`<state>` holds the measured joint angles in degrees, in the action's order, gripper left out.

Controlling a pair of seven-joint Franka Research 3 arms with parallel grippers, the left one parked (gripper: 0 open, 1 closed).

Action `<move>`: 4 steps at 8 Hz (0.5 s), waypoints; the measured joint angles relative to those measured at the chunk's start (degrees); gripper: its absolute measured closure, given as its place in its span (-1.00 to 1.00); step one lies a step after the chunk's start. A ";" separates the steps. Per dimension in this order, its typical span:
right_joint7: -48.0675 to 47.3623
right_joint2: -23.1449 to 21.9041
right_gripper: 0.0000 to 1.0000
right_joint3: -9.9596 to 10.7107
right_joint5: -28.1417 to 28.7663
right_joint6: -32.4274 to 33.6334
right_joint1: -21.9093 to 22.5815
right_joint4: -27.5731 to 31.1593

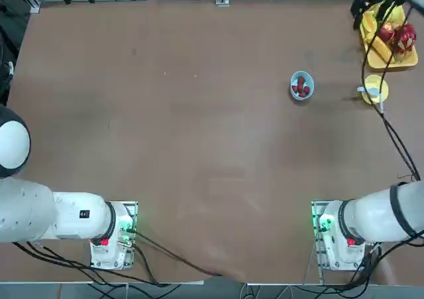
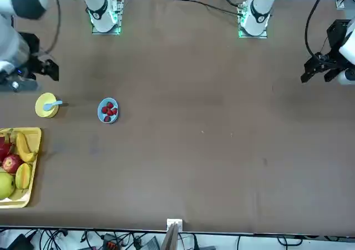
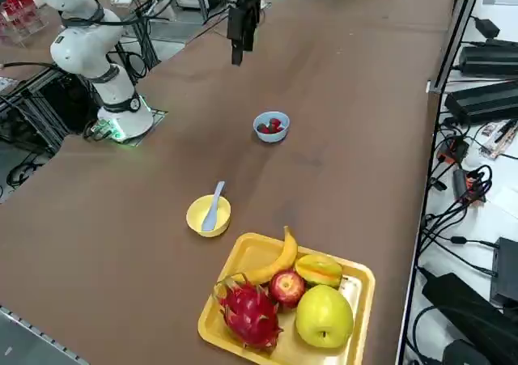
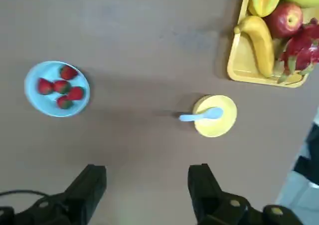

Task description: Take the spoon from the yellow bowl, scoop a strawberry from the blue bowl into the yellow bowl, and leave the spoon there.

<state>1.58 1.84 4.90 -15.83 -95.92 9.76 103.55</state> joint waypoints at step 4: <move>-12.70 6.19 -1.00 -0.06 -13.13 -6.32 2.83 7.16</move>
<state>-11.13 8.03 4.83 -28.96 -102.23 12.59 110.71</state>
